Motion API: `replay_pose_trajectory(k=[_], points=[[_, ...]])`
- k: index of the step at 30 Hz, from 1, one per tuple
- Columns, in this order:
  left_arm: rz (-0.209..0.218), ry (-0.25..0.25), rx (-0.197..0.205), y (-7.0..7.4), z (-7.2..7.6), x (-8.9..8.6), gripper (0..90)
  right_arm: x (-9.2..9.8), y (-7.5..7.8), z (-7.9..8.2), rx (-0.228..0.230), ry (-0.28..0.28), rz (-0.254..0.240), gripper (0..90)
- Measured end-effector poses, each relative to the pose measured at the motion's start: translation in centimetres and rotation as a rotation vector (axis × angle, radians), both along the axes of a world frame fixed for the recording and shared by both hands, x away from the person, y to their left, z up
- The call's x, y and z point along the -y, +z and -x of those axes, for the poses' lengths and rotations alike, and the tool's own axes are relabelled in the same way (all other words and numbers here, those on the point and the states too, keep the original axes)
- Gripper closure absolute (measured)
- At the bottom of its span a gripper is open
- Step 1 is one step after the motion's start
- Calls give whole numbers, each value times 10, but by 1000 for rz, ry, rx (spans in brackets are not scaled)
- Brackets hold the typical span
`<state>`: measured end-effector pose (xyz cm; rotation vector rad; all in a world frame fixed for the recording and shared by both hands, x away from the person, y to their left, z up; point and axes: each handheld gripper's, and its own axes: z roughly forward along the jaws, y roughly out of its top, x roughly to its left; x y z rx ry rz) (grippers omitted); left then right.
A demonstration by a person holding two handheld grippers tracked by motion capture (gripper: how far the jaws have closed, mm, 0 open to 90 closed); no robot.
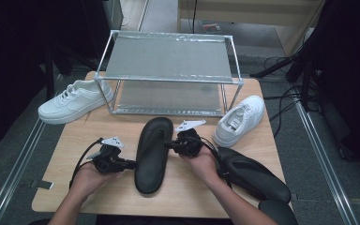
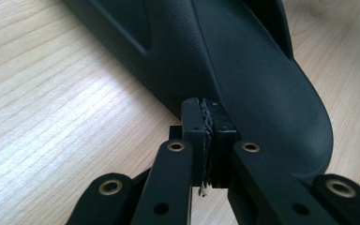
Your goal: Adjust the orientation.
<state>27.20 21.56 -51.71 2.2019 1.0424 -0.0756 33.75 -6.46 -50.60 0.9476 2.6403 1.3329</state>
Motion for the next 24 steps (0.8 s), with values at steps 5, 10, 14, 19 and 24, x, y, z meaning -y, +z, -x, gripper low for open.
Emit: replay_pose_trajectory(k=[5,10,14,19,24], points=[[8,-40,-12,-1,0,5,849,1,0,-3,2,-19,-3,900],[51,-8,17,7,-3,-4,792,6,2,-4,-23,-7,-28,875],[85,13,73,19,-2,-9,598,11,15,-2,-20,39,-67,835],[89,3,135,25,0,-5,449,21,26,7,11,71,-46,745],[66,-11,161,27,-3,1,384,42,35,11,9,85,-86,640]])
